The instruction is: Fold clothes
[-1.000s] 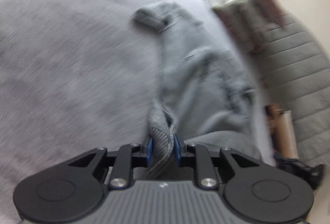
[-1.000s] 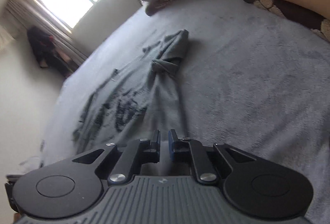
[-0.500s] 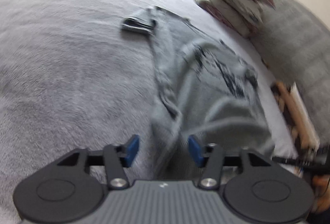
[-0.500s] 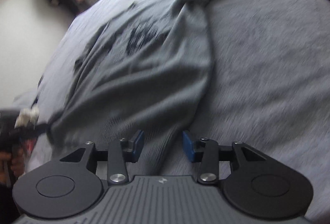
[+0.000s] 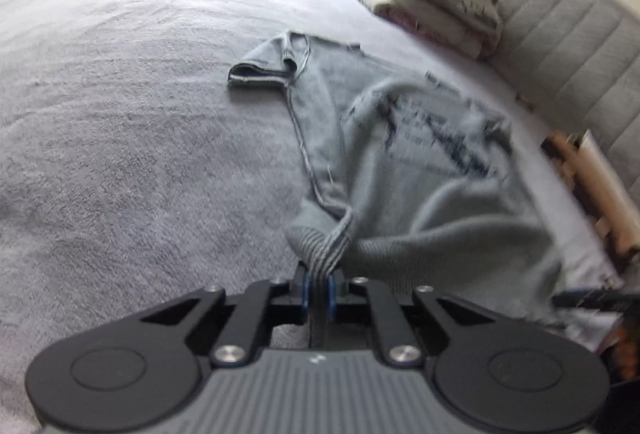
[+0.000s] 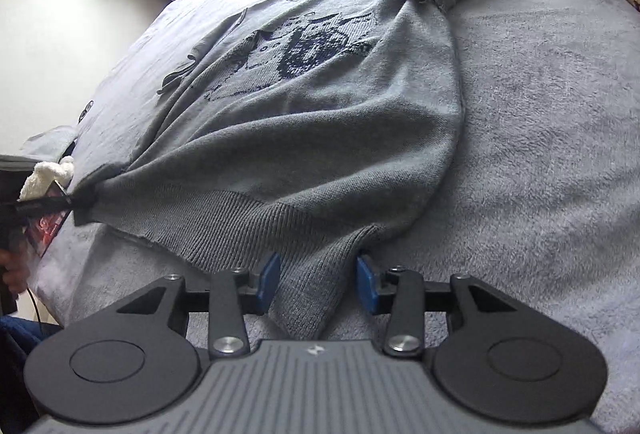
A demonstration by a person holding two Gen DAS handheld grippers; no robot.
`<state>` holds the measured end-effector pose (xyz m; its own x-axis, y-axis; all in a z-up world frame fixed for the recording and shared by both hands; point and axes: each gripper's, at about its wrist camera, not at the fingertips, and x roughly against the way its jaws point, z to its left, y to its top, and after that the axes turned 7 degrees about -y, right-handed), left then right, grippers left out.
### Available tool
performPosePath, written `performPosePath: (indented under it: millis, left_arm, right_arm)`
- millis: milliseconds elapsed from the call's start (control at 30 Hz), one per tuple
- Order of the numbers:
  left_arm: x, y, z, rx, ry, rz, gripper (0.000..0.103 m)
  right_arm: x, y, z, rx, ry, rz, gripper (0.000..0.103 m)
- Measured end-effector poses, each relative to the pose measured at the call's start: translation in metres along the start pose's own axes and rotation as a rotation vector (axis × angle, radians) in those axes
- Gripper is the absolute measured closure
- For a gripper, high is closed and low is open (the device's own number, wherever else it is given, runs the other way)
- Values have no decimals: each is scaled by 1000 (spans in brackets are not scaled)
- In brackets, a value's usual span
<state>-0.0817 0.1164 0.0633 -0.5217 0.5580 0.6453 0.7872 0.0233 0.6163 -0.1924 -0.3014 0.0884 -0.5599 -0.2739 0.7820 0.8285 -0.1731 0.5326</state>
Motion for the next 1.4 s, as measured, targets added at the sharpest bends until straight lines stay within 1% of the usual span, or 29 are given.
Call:
performPosePath:
  millis: [33, 67, 100, 167, 200, 300, 367, 467, 533, 600, 633, 700, 767, 833, 867, 900, 967, 1000, 1100, 1167, 1233, 1333, 1400]
  left_arm:
    - [3, 1, 3, 19, -23, -5, 96]
    - [6, 3, 5, 37, -42, -12, 96]
    - [8, 3, 6, 52, -59, -21, 96]
    - [10, 4, 7, 80, -88, -34, 96]
    - [9, 4, 6, 95, -100, -36, 96]
    - [9, 3, 6, 140, -141, -41, 96]
    - [15, 3, 6, 164, -184, -57, 96]
    - [18, 2, 2, 165, -214, -60, 96]
    - [19, 0, -1, 163, -230, -58, 96]
    - [21, -1, -4, 160, -245, -57, 96]
    - [19, -3, -5, 159, -242, -45, 96]
    - [12, -7, -6, 147, -218, -11, 96]
    - [7, -11, -8, 135, -192, 15, 96]
    - [5, -12, -8, 125, -164, 25, 96]
    - [4, -14, -8, 124, -154, 28, 96]
    - [4, -15, -7, 126, -147, 31, 96]
    - [5, -18, -4, 129, -135, 36, 96]
    - [5, -20, -3, 128, -130, 39, 96]
    - [3, -22, 0, 127, -113, 47, 96]
    - [2, -23, 3, 130, -102, 51, 96]
    - [1, -23, 3, 131, -93, 52, 96]
    - [1, -23, 3, 126, -79, 48, 96]
    - [0, -24, 4, 129, -78, 52, 95]
  right_arm:
    - [-1, 0, 1, 5, -10, -11, 66]
    - [-1, -1, 3, 10, -21, -23, 82]
    - [-1, 0, 3, 14, -28, -37, 89]
    - [2, 3, 3, 13, -25, -73, 93]
    - [8, 5, 3, 10, -15, -106, 93]
    - [37, 13, 1, 10, 8, -239, 93]
    - [58, 15, -2, 7, 36, -326, 93]
    - [82, 16, -6, 5, 64, -430, 94]
    - [94, 17, -9, 13, 82, -467, 94]
    - [93, 19, -11, 37, 78, -430, 94]
    - [88, 21, -12, 49, 73, -389, 94]
    - [71, 21, -12, 75, 52, -277, 94]
    - [53, 18, -2, 135, 42, -171, 93]
    - [45, 13, 14, 219, 75, -119, 91]
    - [46, 13, 17, 238, 101, -118, 90]
    - [48, 13, 19, 247, 130, -124, 86]
    - [54, 20, 9, 175, 158, -155, 69]
    - [55, 24, 2, 122, 152, -168, 67]
    - [56, 27, -24, -10, 68, -176, 66]
    - [55, 24, -32, -68, 16, -164, 66]
    - [53, 20, -38, -102, 7, -144, 66]
    - [44, 11, -42, -139, 19, -92, 66]
    - [35, 2, -39, -136, 15, -45, 66]
